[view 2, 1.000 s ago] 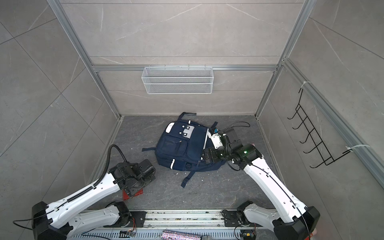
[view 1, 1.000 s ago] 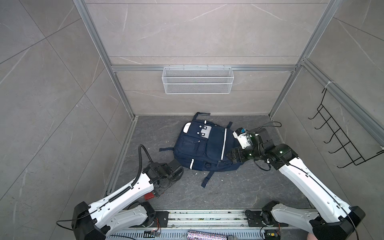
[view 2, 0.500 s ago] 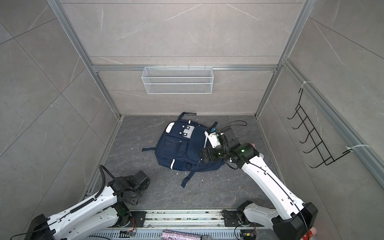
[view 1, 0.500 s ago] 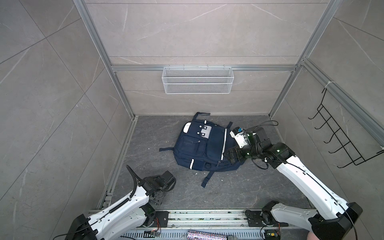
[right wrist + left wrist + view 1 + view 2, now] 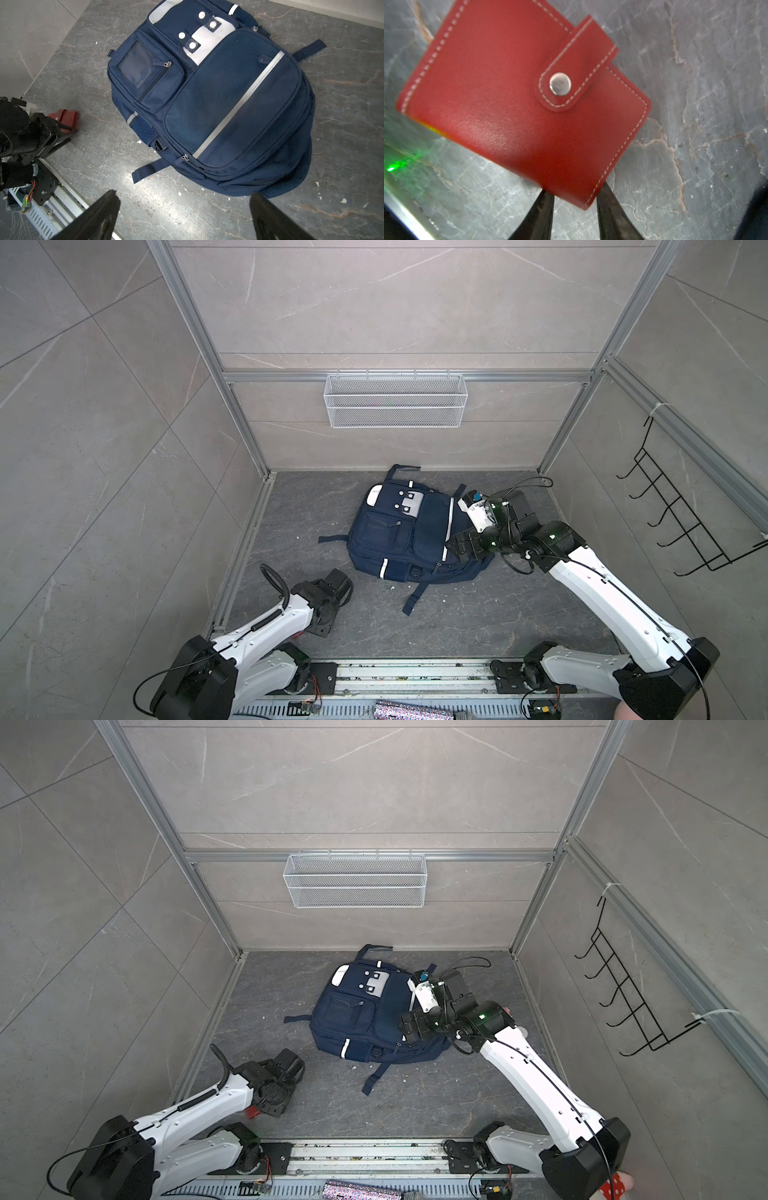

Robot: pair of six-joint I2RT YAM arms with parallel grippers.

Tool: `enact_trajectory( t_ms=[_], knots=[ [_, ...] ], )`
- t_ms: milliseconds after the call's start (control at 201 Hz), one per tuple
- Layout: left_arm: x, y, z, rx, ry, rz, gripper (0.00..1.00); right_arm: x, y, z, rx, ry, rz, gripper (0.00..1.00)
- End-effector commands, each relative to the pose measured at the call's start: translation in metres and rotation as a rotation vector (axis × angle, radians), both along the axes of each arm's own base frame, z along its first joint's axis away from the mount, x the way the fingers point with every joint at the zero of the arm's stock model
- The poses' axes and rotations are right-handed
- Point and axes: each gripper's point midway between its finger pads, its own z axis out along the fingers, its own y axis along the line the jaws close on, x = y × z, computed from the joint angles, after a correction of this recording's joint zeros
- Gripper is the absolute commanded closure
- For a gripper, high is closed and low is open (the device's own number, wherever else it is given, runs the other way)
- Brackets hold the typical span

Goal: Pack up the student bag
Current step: 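Move the left gripper down to the red wallet while the right stays at the bag, then grasp the red wallet's edge with the left gripper and lift it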

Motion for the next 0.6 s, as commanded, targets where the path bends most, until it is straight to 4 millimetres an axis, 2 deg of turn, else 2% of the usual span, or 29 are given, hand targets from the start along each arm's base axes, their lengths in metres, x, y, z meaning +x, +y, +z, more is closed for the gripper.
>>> enact_trajectory(
  t_ms=[0,70,129,309,354,413,458,518,592],
  knots=[
    [0.001,0.003,0.003,0.016,0.001,0.008,0.81,0.005,0.000,0.010,-0.020,-0.036,0.002,0.00],
    [-0.002,0.005,0.001,0.014,-0.003,0.017,0.86,0.006,-0.001,0.009,-0.024,-0.037,0.000,0.00],
    [-0.004,0.007,0.001,0.018,-0.002,0.017,1.00,0.006,-0.001,0.007,-0.029,-0.036,-0.001,0.00],
    [-0.004,0.011,0.006,0.026,-0.022,0.000,1.00,0.006,-0.001,0.007,-0.025,-0.036,0.002,0.00],
    [-0.003,0.011,0.011,0.034,-0.027,-0.016,0.84,0.005,-0.001,0.007,-0.025,-0.037,0.002,0.00],
    [-0.006,0.016,0.021,0.061,-0.011,-0.032,0.56,0.005,-0.001,0.008,-0.023,-0.041,0.003,0.00],
    [-0.008,0.020,0.027,0.075,-0.006,-0.037,0.40,0.004,-0.001,0.009,-0.021,-0.044,0.003,0.00],
    [-0.011,0.025,0.032,0.074,-0.013,-0.027,0.27,0.003,-0.002,0.008,-0.021,-0.045,0.004,0.00],
    [-0.016,0.034,0.036,0.067,-0.035,0.007,0.16,0.002,-0.003,0.007,-0.022,-0.048,0.001,0.00]
  ],
)
